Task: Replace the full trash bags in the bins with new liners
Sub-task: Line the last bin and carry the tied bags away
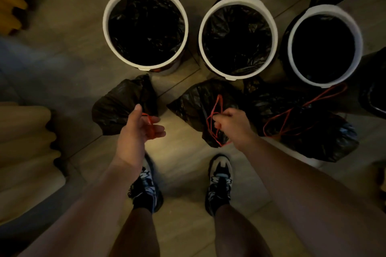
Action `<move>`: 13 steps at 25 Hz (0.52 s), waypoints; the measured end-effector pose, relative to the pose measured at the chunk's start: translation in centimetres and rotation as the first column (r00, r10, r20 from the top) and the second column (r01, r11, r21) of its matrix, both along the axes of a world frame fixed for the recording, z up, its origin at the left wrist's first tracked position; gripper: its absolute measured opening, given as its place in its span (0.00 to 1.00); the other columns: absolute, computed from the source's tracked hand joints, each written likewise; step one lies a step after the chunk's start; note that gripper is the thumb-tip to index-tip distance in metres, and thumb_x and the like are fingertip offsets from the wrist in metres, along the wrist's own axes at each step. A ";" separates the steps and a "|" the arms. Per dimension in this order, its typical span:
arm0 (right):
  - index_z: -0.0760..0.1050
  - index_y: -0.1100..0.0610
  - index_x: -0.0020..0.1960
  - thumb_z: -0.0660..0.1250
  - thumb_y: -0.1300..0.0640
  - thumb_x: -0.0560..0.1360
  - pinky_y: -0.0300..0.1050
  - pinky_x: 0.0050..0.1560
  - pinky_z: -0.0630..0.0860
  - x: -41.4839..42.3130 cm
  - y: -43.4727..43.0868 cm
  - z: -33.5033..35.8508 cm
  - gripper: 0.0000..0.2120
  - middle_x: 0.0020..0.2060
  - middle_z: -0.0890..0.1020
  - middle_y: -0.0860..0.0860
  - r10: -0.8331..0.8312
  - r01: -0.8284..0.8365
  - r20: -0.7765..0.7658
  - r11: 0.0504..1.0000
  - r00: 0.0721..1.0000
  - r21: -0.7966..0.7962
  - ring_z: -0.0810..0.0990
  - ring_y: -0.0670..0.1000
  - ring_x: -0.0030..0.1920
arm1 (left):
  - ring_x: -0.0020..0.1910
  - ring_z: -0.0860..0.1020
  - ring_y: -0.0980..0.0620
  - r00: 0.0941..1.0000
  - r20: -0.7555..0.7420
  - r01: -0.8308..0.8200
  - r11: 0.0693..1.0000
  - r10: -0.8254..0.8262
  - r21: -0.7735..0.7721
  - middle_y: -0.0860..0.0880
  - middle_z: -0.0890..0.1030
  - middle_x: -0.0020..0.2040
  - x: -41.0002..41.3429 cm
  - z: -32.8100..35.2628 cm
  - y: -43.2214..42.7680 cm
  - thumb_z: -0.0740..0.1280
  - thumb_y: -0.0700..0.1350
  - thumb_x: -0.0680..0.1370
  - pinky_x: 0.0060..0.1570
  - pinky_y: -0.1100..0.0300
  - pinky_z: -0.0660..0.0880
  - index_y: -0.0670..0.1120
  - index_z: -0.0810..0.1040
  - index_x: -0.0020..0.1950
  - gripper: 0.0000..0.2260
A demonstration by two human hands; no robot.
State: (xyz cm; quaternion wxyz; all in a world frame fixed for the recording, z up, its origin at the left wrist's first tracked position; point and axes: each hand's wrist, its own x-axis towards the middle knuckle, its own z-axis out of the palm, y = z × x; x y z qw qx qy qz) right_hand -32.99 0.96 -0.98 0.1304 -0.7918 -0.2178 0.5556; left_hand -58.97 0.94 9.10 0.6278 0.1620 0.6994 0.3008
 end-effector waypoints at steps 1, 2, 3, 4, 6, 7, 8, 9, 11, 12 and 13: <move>0.82 0.52 0.36 0.75 0.50 0.70 0.55 0.46 0.82 0.2 -0.2 1.2 0.07 0.31 0.85 0.53 -0.068 0.070 -0.096 0.997 0.993 0.025 0.83 0.52 0.34 | 0.41 0.86 0.47 0.998 -0.050 0.042 0.999 -0.041 0.020 0.42 0.86 0.43 0.6 0.0 -0.2 0.62 0.65 0.81 0.46 0.56 0.78 0.39 0.83 0.50 0.28; 0.82 0.51 0.35 0.75 0.49 0.69 0.55 0.46 0.83 0.3 -0.5 2.6 0.07 0.30 0.84 0.53 -0.096 0.104 -0.155 0.993 0.983 0.047 0.83 0.52 0.34 | 0.40 0.86 0.46 0.991 -0.100 0.095 0.995 -0.091 0.032 0.42 0.86 0.41 1.2 0.2 -0.4 0.61 0.66 0.81 0.46 0.55 0.76 0.39 0.84 0.51 0.29; 0.82 0.50 0.34 0.75 0.47 0.69 0.54 0.44 0.83 0.4 -0.7 4.1 0.09 0.28 0.82 0.52 -0.085 0.098 -0.177 0.993 0.981 0.067 0.83 0.52 0.33 | 0.39 0.85 0.46 0.981 -0.142 0.141 0.989 -0.135 0.038 0.42 0.86 0.38 1.8 0.3 -0.5 0.60 0.67 0.80 0.46 0.53 0.75 0.40 0.85 0.50 0.30; 0.82 0.50 0.34 0.74 0.44 0.69 0.53 0.42 0.83 0.3 -1.0 5.4 0.11 0.27 0.80 0.50 -0.056 0.071 -0.177 0.994 0.983 0.084 0.82 0.51 0.32 | 0.37 0.85 0.46 0.972 -0.163 0.176 0.983 -0.166 0.044 0.43 0.86 0.37 2.2 0.6 -0.7 0.60 0.69 0.79 0.45 0.52 0.76 0.42 0.85 0.49 0.31; 0.82 0.50 0.37 0.72 0.40 0.70 0.53 0.42 0.84 0.0 -1.6 8.1 0.14 0.27 0.79 0.48 0.004 0.011 -0.145 0.994 0.989 0.108 0.81 0.48 0.32 | 0.35 0.83 0.46 0.973 -0.125 0.197 0.980 -0.192 0.034 0.43 0.85 0.36 3.1 1.0 -1.1 0.60 0.71 0.76 0.40 0.52 0.79 0.43 0.86 0.49 0.33; 0.82 0.49 0.38 0.70 0.39 0.70 0.54 0.43 0.84 -0.2 -2.0 9.5 0.14 0.28 0.80 0.47 0.025 -0.009 -0.132 0.993 0.991 0.117 0.81 0.47 0.32 | 0.36 0.83 0.47 0.979 -0.073 0.190 0.982 -0.189 0.002 0.44 0.85 0.37 3.5 1.2 -1.3 0.59 0.73 0.76 0.39 0.53 0.80 0.43 0.87 0.50 0.34; 0.82 0.48 0.39 0.69 0.39 0.71 0.52 0.43 0.85 -0.5 -2.3 10.9 0.13 0.29 0.81 0.47 0.042 -0.026 -0.120 0.991 0.992 0.131 0.83 0.46 0.32 | 0.37 0.83 0.48 0.984 -0.006 0.180 0.982 -0.181 -0.052 0.45 0.85 0.38 3.9 1.6 -1.5 0.58 0.74 0.75 0.40 0.53 0.80 0.44 0.87 0.53 0.35; 0.82 0.46 0.40 0.68 0.39 0.73 0.50 0.42 0.85 -0.8 -2.8 12.3 0.12 0.30 0.82 0.47 0.057 -0.039 -0.115 0.988 0.992 0.150 0.84 0.45 0.33 | 0.39 0.83 0.48 0.984 0.071 0.174 0.978 -0.166 -0.116 0.45 0.85 0.41 4.2 2.1 -1.7 0.57 0.75 0.75 0.42 0.51 0.79 0.45 0.87 0.56 0.37; 0.82 0.44 0.44 0.68 0.43 0.77 0.42 0.39 0.82 -1.6 -3.6 14.2 0.07 0.34 0.84 0.46 0.069 -0.041 -0.151 0.982 0.986 0.183 0.86 0.45 0.36 | 0.45 0.84 0.46 0.970 0.193 0.184 0.964 -0.146 -0.194 0.43 0.86 0.48 4.8 3.0 -2.3 0.54 0.77 0.75 0.48 0.49 0.77 0.46 0.86 0.60 0.39; 0.81 0.43 0.48 0.68 0.46 0.79 0.39 0.38 0.81 -2.1 -4.1 15.0 0.04 0.38 0.85 0.45 0.087 -0.053 -0.185 0.982 0.979 0.181 0.86 0.44 0.38 | 0.48 0.84 0.45 0.966 0.214 0.191 0.962 -0.148 -0.197 0.41 0.87 0.52 5.0 3.6 -2.6 0.53 0.78 0.76 0.51 0.47 0.76 0.46 0.85 0.62 0.41; 0.81 0.43 0.53 0.69 0.48 0.80 0.38 0.40 0.81 -2.7 -4.5 15.6 0.04 0.42 0.86 0.45 0.114 -0.080 -0.199 0.982 0.973 0.172 0.86 0.44 0.41 | 0.51 0.83 0.44 0.963 0.221 0.199 0.960 -0.154 -0.197 0.39 0.86 0.57 5.3 4.2 -3.0 0.52 0.78 0.76 0.54 0.46 0.75 0.45 0.84 0.64 0.42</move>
